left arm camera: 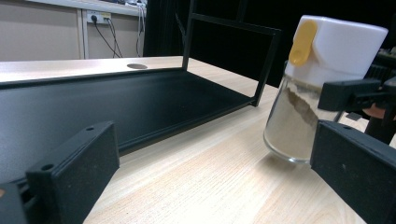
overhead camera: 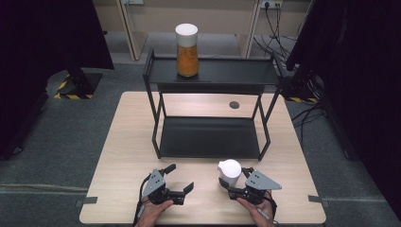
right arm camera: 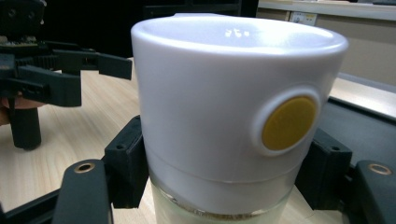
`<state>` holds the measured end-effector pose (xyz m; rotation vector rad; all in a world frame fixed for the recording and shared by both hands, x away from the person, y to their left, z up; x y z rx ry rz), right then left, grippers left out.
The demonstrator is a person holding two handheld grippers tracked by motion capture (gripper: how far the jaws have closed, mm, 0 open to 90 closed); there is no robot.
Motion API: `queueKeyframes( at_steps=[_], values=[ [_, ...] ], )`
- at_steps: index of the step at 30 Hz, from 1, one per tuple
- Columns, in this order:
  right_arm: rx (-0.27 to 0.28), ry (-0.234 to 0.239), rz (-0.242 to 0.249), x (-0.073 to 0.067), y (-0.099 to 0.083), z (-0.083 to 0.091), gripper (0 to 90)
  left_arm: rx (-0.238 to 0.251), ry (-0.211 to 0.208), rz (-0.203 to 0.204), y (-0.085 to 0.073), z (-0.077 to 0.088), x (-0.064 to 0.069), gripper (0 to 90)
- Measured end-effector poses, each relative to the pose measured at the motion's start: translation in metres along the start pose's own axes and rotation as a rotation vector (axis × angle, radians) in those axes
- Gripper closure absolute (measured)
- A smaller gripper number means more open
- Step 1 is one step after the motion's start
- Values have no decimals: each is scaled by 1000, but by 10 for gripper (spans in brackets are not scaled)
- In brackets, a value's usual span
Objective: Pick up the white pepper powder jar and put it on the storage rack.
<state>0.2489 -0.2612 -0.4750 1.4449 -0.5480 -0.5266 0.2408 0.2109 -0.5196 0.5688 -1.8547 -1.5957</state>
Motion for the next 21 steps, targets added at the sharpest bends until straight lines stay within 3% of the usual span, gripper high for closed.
queueKeyframes(
  at_steps=[9, 21],
  values=[
    [10, -9, -6, 5, 18, 0, 306, 1, 0, -2, 0, 0, 0, 7],
    [27, -6, -1, 15, 57, -6, 305, 0, 3, -2, -1, 0, 0, 7]
  ],
)
Point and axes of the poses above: each handheld gripper's, and its own axes: z roughly backward along the jaws, y roughly out of its top, x roughly to its right, the point moved 4 cm from there along -z, roughly forward along the jaws, and after that the axes turned 11 degrees about x, right-handed, at the moved point
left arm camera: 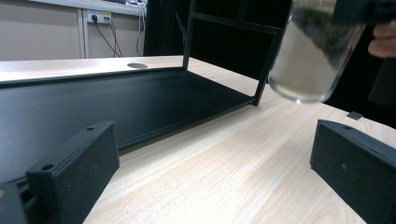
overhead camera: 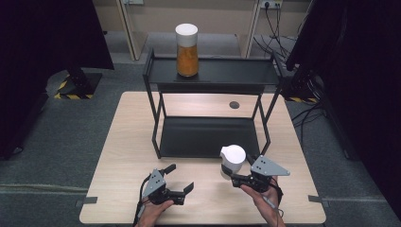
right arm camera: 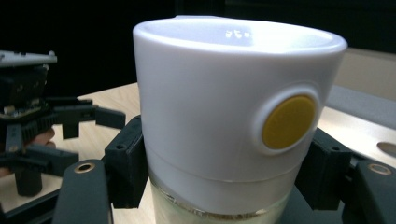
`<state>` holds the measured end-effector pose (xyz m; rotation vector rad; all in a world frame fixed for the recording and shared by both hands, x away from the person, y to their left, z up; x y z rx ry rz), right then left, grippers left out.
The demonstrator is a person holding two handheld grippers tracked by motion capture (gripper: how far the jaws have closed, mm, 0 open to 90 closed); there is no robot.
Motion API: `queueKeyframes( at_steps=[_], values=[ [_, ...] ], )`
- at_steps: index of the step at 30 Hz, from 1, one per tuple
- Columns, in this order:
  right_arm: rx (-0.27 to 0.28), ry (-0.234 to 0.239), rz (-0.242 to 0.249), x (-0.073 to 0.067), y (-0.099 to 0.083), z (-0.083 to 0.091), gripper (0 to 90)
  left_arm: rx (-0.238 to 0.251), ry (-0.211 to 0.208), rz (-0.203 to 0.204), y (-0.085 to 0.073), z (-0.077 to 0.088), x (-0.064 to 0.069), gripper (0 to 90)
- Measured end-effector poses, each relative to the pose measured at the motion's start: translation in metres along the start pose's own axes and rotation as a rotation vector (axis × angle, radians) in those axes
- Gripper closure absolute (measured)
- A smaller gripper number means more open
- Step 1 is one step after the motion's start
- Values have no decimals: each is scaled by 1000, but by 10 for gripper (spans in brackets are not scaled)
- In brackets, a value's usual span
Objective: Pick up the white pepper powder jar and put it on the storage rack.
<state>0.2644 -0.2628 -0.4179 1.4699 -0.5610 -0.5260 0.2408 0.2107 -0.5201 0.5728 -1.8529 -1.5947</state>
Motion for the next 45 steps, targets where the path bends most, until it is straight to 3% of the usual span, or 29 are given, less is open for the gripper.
queueKeyframes(
  at_steps=[12, 25, 45],
  values=[
    [13, 41, -1, 14, 50, -17, 306, 0, 1, 1, 0, 0, 0, 7],
    [16, 53, -28, 26, 78, -30, 306, 1, 3, -1, 0, 0, -1, 7],
    [34, 65, -40, 42, 138, -44, 306, 0, 3, -1, -1, 0, -1, 7]
  ],
)
Point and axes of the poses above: each handheld gripper's, and its own axes: z roughly backward along the jaws, y roughly out of its top, x roughly to its right, the point moved 4 cm from there along -z, roughly forward along the jaws, and after that the axes turned 11 degrees about x, right-handed, at the moved point
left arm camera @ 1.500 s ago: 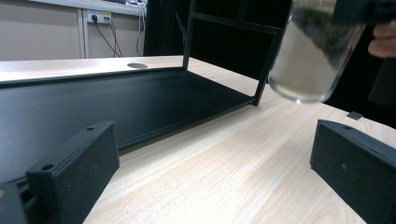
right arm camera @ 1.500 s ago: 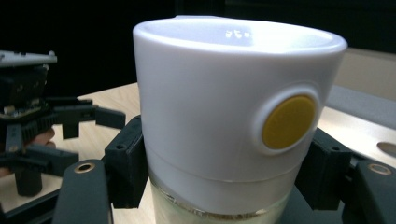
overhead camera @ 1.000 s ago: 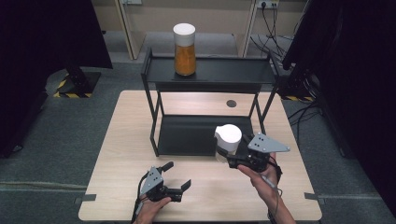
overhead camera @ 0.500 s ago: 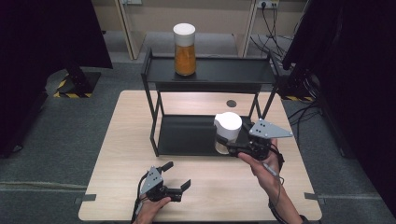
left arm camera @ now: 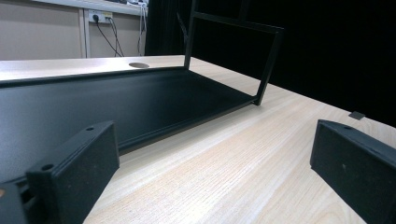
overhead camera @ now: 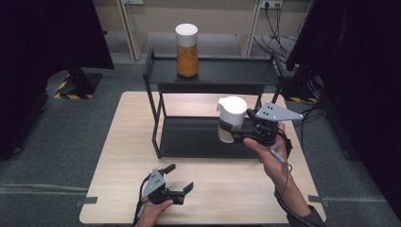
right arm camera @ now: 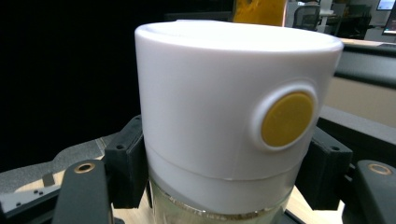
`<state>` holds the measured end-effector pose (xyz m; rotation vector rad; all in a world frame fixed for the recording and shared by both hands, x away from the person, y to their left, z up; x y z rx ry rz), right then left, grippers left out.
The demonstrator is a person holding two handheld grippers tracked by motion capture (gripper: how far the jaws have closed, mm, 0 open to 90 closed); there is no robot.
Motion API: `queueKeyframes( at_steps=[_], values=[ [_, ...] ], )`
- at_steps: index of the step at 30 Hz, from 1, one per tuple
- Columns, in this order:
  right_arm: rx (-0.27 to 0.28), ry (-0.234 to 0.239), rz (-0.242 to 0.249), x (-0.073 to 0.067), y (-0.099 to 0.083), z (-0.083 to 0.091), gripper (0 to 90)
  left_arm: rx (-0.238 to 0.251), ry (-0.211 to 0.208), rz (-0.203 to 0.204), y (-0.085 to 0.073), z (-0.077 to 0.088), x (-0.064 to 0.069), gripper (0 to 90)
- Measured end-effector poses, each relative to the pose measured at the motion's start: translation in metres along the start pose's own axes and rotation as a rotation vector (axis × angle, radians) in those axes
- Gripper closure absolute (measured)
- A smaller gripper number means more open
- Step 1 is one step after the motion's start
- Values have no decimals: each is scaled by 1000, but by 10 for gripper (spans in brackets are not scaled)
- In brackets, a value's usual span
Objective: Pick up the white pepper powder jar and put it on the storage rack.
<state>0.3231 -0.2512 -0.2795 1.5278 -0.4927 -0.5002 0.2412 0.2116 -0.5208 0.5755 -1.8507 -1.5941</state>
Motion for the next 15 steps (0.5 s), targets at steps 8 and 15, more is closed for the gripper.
queueKeyframes(
  at_steps=[8, 15],
  values=[
    [12, 1, 2, 4, 27, -12, 306, 0, 0, 1, 0, 0, 0, 7],
    [14, -5, 18, 4, 51, -23, 306, -2, -1, -1, 0, 0, 0, 7]
  ],
)
Point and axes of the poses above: each handheld gripper's, and its own axes: z roughly backward along the jaws, y roughly out of its top, x roughly to its right, the point moved 4 cm from there along -z, roughly forward along the jaws, and after that the axes turned 11 degrees about x, right-handed, at the moved point
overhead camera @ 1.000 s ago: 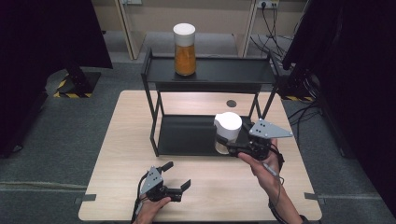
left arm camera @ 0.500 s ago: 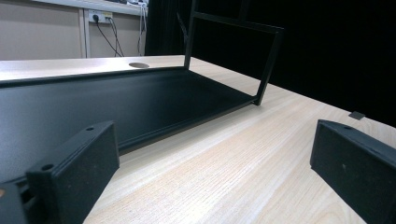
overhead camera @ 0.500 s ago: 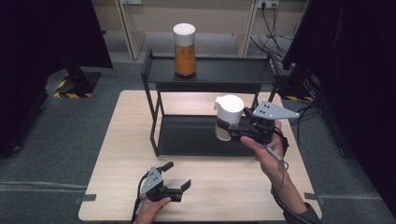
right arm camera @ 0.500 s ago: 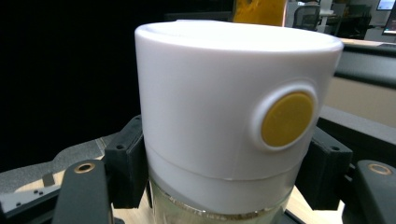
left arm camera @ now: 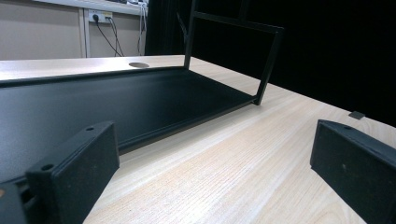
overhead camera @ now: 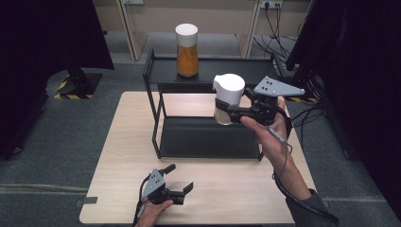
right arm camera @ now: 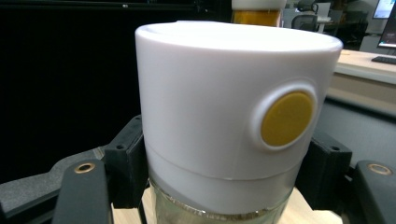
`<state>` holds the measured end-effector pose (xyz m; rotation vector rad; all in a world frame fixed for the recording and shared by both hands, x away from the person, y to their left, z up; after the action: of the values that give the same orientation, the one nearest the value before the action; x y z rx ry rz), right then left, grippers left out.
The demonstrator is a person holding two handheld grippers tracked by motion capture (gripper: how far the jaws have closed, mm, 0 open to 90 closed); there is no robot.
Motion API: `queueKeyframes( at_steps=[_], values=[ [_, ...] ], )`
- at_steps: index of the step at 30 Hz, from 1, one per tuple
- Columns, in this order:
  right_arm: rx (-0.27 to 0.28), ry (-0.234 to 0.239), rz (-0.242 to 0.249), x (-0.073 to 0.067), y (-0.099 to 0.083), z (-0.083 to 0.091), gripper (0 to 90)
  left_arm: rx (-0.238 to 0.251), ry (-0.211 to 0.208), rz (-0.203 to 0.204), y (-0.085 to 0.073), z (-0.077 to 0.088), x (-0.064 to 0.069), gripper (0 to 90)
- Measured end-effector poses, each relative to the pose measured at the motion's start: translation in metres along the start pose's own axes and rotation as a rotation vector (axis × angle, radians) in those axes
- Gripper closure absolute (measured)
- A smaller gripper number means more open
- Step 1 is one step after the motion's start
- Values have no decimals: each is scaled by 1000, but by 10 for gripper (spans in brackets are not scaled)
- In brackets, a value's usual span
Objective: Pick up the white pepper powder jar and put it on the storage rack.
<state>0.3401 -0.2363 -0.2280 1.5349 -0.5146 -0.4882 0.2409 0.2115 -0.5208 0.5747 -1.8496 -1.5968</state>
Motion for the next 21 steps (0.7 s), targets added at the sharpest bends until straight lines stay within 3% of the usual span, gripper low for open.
queueKeyframes(
  at_steps=[18, 21],
  values=[
    [-11, -50, 3, 5, 40, -32, 306, 2, 4, 6, 0, 1, 0, 7],
    [-17, -65, -19, 8, 45, -41, 306, -1, 1, 6, 0, 0, 0, 7]
  ],
)
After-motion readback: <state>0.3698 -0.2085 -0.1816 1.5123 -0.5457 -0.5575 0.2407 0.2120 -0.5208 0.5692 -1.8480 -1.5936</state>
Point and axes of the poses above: each handheld gripper's, and its own axes: z roughly backward along the jaws, y roughly out of its top, x roughly to its right, the point moved 4 cm from there along -z, roughly forward along the jaws, and after that the axes turned 11 degrees about x, right-handed, at the moved point
